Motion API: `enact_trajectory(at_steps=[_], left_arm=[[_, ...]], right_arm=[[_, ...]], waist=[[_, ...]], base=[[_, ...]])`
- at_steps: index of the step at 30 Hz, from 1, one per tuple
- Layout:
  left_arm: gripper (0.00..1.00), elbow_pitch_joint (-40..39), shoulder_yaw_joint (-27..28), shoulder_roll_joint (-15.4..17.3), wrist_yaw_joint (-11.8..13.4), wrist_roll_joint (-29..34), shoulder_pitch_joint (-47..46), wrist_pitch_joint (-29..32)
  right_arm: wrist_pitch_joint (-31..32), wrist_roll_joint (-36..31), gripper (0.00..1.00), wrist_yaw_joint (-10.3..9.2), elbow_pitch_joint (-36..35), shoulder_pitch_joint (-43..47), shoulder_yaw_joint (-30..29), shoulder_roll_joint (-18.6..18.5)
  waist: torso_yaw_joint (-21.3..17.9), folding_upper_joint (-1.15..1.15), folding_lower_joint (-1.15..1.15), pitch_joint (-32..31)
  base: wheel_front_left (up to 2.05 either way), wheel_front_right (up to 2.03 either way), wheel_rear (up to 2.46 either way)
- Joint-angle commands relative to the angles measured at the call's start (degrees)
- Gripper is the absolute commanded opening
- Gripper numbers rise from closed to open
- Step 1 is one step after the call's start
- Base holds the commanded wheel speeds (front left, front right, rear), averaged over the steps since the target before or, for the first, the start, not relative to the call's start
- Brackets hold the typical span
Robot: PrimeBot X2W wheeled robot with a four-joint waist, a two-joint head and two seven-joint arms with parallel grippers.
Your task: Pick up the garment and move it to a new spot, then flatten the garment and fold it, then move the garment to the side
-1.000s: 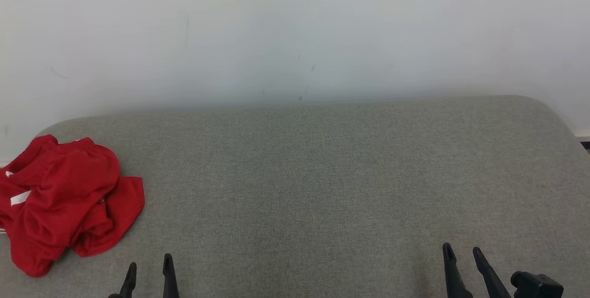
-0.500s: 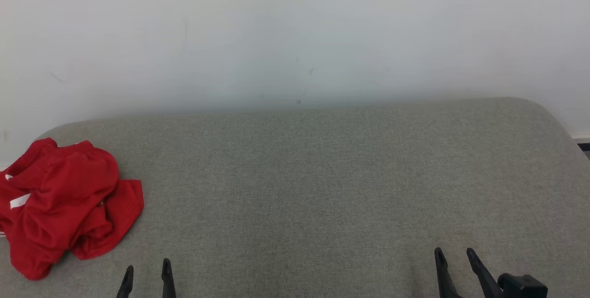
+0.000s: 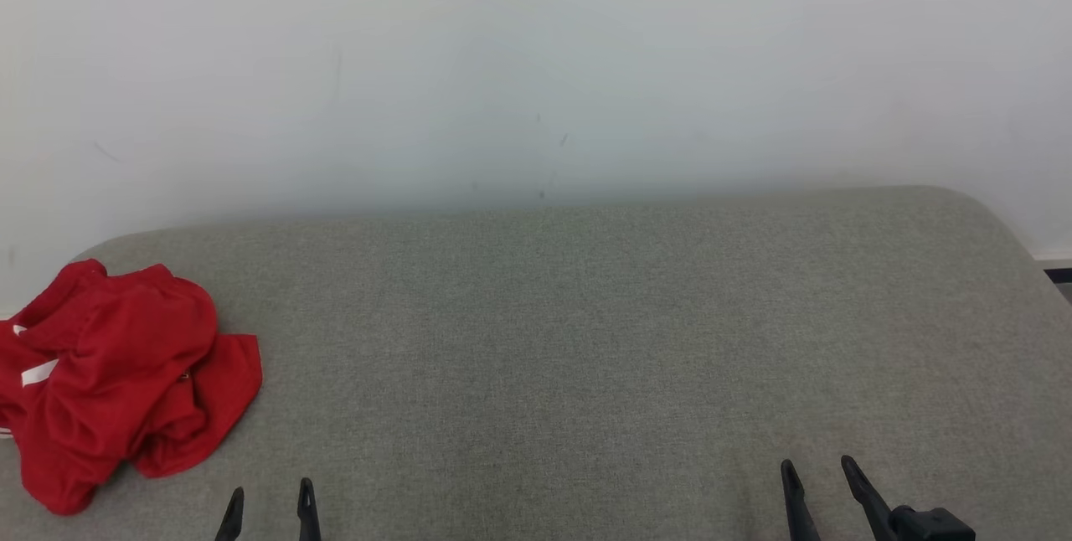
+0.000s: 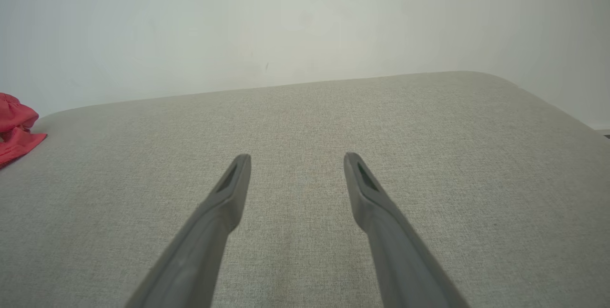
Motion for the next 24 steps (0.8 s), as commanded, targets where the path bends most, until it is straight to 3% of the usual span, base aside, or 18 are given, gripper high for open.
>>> enact_trajectory(at_steps=[1,9,24], left_arm=[[1.0,0.2,0.1,-0.1,0.1,1.2,0.7,-0.5],[1.0,1.2,0.4,-0.2,0.1,3.1,1.2,-1.3],[1.0,2.7,0.4,-0.3,-0.3,1.1,0.7,-1.2]], right_arm=[[-0.5,-1.5,1.0,0.17,-0.1,0.6,0.0,0.2],[-1.4,-4.3,1.0,0.18,-0.2,1.1,0.2,0.4],[-1.8,-3.6,1.0,0.19,0.3,1.2,0.0,0.6]], waist=[[0.0,0.0,0.0,-0.1],[0.0,0.0,0.0,-0.6],[0.2,0.0,0.0,-0.9]], base=[[0.0,0.0,0.0],[0.0,0.0,0.0],[0.0,0.0,0.0]])
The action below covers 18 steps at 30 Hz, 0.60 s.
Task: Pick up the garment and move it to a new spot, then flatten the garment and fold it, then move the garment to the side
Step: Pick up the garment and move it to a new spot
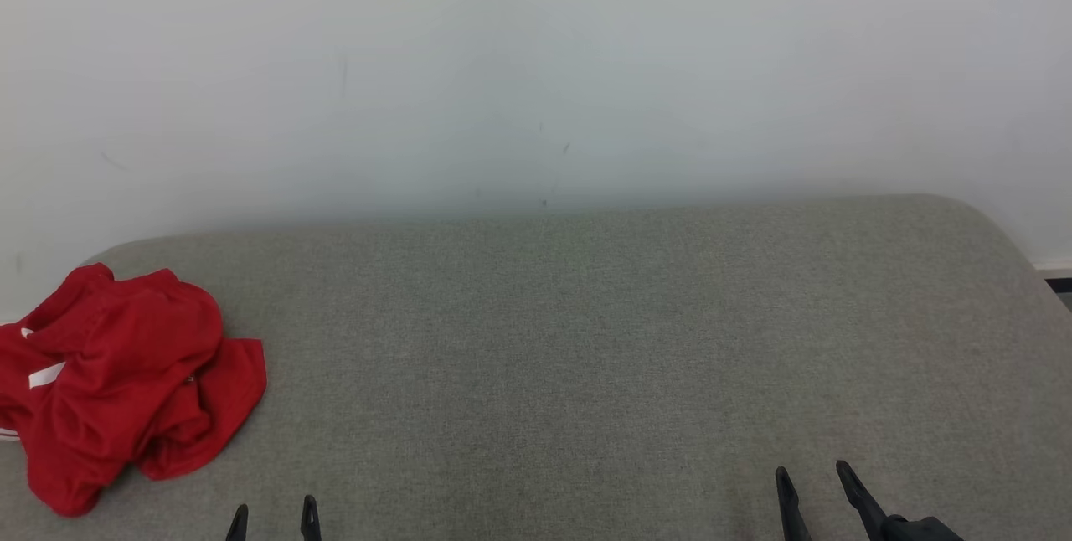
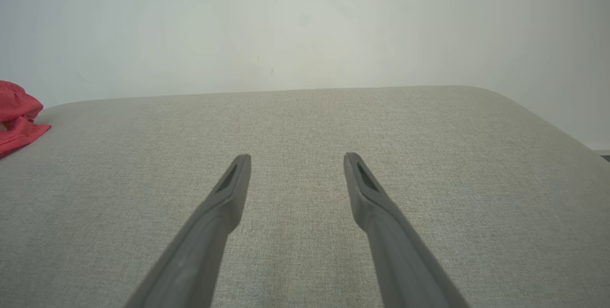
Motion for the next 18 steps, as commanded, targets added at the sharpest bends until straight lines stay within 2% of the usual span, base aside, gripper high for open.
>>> enact_trajectory(at_steps=[1,5,9,18], left_arm=[[1.0,0.0,0.0,-0.1,0.2,0.0,0.1,-0.2],[1.0,0.3,0.1,-0.1,0.2,-0.1,0.0,-0.2],[1.0,0.3,0.5,-0.1,0.1,0.8,-0.1,-0.2],[1.0,0.8,2.2,0.7,-1.4,2.3,0.3,-0.2]], right_arm=[[-0.2,-0.1,1.0,0.19,0.1,0.6,-0.1,0.1],[-0.4,-0.1,1.0,0.19,0.1,1.0,-0.3,0.1],[-0.2,-0.3,1.0,0.19,-0.1,1.8,-0.6,0.1],[-0.7,0.9,1.0,0.19,-0.3,2.8,-0.3,0.2]], waist=[[0.1,0.0,0.0,0.0],[1.0,0.0,0.0,-0.2],[3.9,0.0,0.0,-0.4],[15.4,0.0,0.0,-1.3]], base=[[0.0,0.0,0.0],[0.0,0.0,0.0],[0.0,0.0,0.0],[0.0,0.0,0.0]])
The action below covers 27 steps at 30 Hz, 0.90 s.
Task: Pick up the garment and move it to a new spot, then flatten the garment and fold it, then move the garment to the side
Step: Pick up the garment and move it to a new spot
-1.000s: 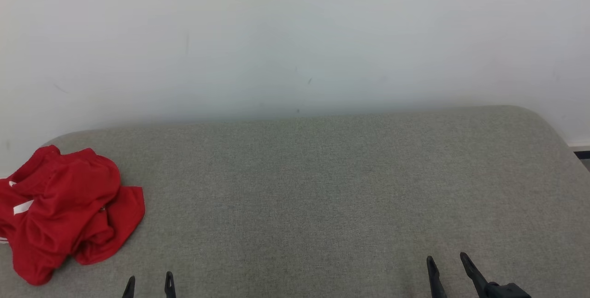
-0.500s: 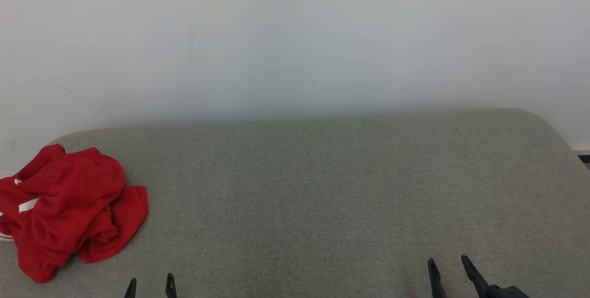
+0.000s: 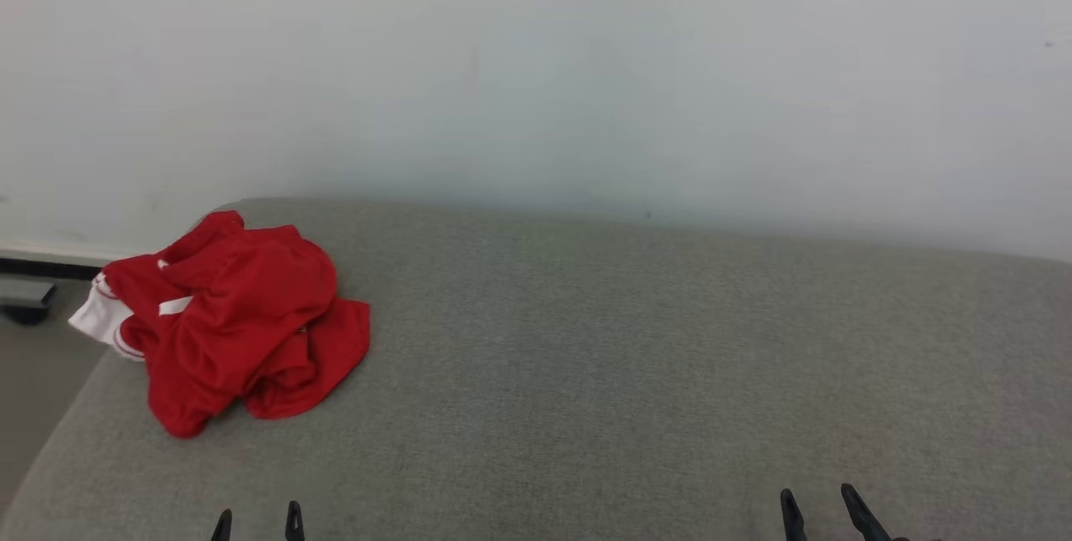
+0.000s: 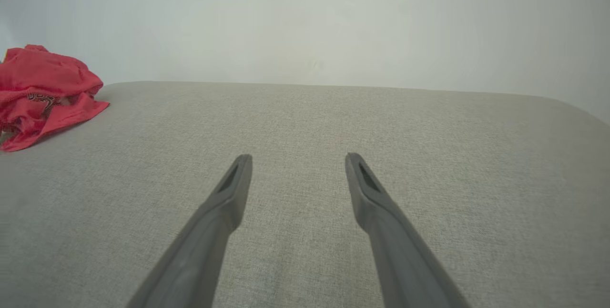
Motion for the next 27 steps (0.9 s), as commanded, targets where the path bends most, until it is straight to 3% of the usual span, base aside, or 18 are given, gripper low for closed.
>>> enact_trajectory(at_steps=[1,11,27], left_arm=[[1.0,0.0,0.3,0.4,-0.2,0.7,0.3,-0.2],[1.0,-0.2,1.5,0.9,-0.6,1.6,0.3,-0.2],[1.0,-2.9,3.1,-0.1,0.8,0.4,1.0,-0.2]], right_arm=[[-0.4,0.4,1.0,0.19,0.2,0.3,0.2,0.1],[-1.3,1.8,1.0,0.19,1.3,-0.9,2.5,0.2],[-2.0,2.2,1.0,0.18,4.3,-5.4,6.1,0.1]], waist=[[6.9,0.0,0.01,-0.6],[15.9,0.0,0.01,-0.1],[18.8,0.0,0.01,2.9]], base=[[0.0,0.0,0.0],[0.0,0.0,0.0],[0.0,0.0,0.0]])
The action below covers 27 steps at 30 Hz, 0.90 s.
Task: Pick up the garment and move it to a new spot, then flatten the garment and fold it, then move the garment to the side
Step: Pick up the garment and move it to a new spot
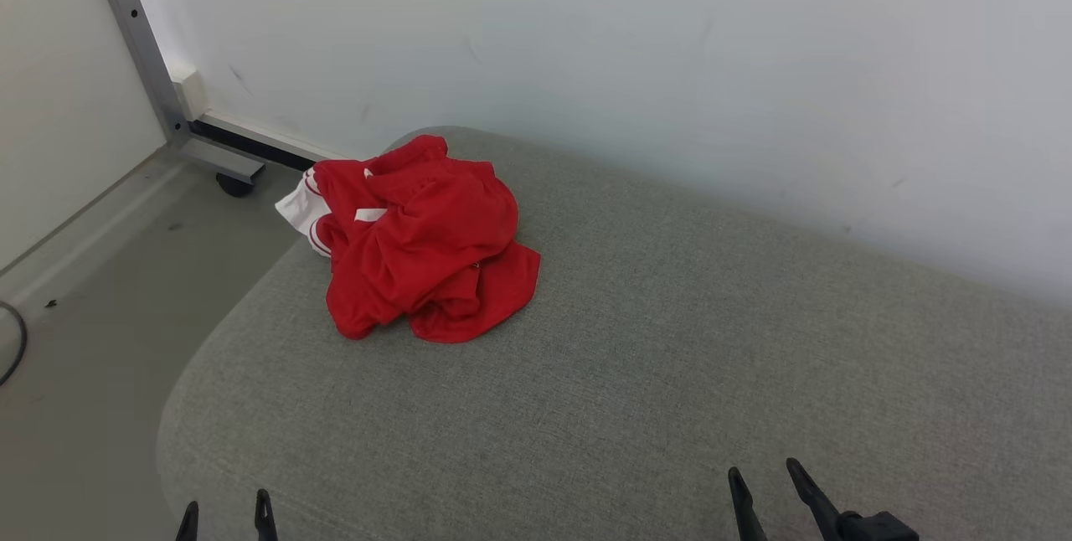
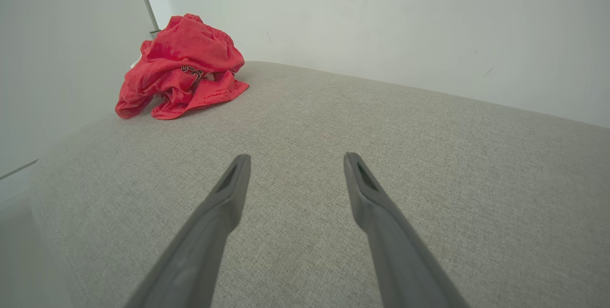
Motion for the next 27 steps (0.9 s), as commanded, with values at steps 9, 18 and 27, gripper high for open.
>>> enact_trajectory(at_steps=[9,18,27], left_arm=[[1.0,7.0,-2.2,0.1,-2.2,0.3,-7.1,0.2],[1.0,18.1,-2.6,2.0,-5.2,-7.1,-28.0,10.3],[1.0,21.2,1.8,5.6,-6.1,-22.5,-45.0,24.7]], right_arm=[[-0.4,0.5,1.0,0.17,0.1,1.2,-0.9,0.0],[1.9,-1.7,1.0,0.12,-4.9,-0.1,1.8,-1.6],[5.0,-1.1,1.0,0.11,-13.3,-4.7,5.3,-5.7]], waist=[[0.0,-0.01,-0.01,0.2],[-6.4,-0.01,-0.01,7.1],[-16.4,-0.01,-0.01,19.6]], base=[[0.0,0.0,0.0],[0.0,0.0,0.0],[0.0,0.0,0.0]])
